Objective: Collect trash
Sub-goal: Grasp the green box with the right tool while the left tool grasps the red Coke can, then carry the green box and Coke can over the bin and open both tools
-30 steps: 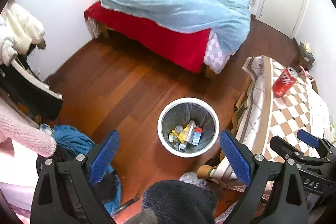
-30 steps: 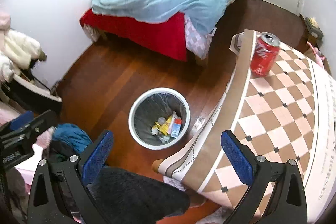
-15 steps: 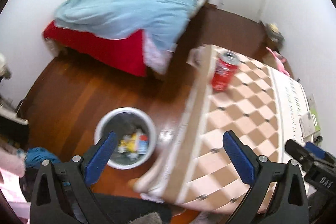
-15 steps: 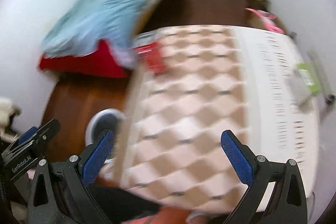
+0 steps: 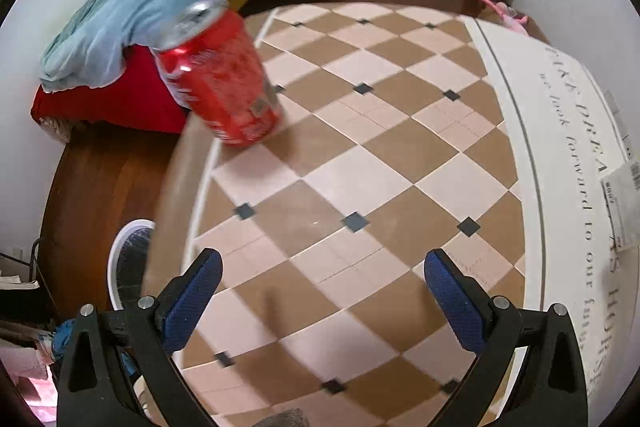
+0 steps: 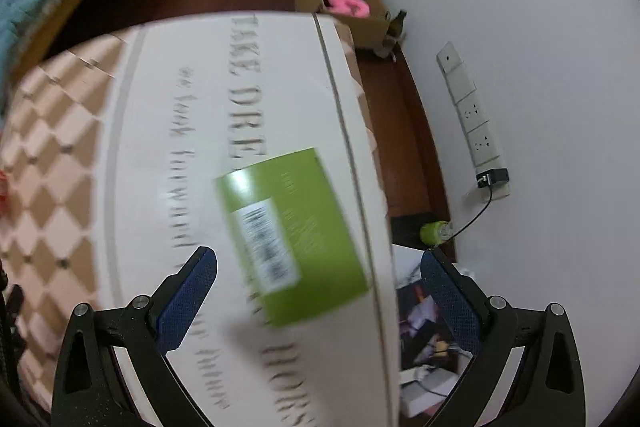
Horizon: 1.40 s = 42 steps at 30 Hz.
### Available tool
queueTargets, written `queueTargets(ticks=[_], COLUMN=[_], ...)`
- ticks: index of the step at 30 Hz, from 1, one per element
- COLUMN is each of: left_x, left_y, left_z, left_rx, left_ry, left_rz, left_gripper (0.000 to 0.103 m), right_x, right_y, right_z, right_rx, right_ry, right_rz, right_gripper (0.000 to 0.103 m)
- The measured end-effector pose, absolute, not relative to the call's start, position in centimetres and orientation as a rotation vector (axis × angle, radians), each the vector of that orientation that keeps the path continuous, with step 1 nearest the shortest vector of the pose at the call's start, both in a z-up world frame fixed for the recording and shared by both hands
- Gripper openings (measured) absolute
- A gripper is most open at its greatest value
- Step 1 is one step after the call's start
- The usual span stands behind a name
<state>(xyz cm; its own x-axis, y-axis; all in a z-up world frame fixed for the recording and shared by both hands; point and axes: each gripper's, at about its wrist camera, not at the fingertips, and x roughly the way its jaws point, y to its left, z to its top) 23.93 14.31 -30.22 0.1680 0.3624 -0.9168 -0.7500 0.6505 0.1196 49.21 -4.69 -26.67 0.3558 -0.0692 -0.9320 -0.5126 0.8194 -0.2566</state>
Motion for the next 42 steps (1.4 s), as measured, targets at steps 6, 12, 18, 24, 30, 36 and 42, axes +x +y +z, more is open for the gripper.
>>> queueTargets(ticks=[6, 12, 18, 24, 30, 36, 42], left_x=[22.4, 17.8, 17.9, 21.0, 23.7, 23.6, 21.7], left_y=[16.0, 19.4, 24.3, 26.3, 28.0, 27.9, 27.3], left_z=[-29.7, -25.4, -24.6, -25.9, -27.0, -26.4, -24.1], left_rx=[-0.448, -0.5, -0.511, -0.497, -0.458, -0.425, -0.395], left_ry=[1.096, 0.926, 0.898, 0.941, 0.988, 0.977, 0.932], left_rz=[0.843, 0.939, 0.936, 0.873, 0.833, 0.827, 0.831], left_gripper=[0.103, 0.103, 0.103, 0.102, 0.099, 0.063, 0.063], right_x=[50.3, 45.0, 40.9, 39.4, 40.0, 39.4, 37.3], right_y=[-3.3, 1.1, 7.6, 12.2, 14.3, 14.6, 14.7], right_z=[-30.3, -28.7, -29.2, -29.8, -30.4, -29.9, -27.7], right_rx=[-0.538, -0.406, -0.385, -0.401, -0.433, -0.463, -0.497], right_ry=[1.266, 1.226, 1.223, 1.224, 1.224, 1.202, 1.132], right_rz=[0.372, 0.54, 0.617, 0.633, 0.633, 0.641, 0.679], right_gripper=[0.073, 0.069, 0.066, 0.065, 0.064, 0.064, 0.064])
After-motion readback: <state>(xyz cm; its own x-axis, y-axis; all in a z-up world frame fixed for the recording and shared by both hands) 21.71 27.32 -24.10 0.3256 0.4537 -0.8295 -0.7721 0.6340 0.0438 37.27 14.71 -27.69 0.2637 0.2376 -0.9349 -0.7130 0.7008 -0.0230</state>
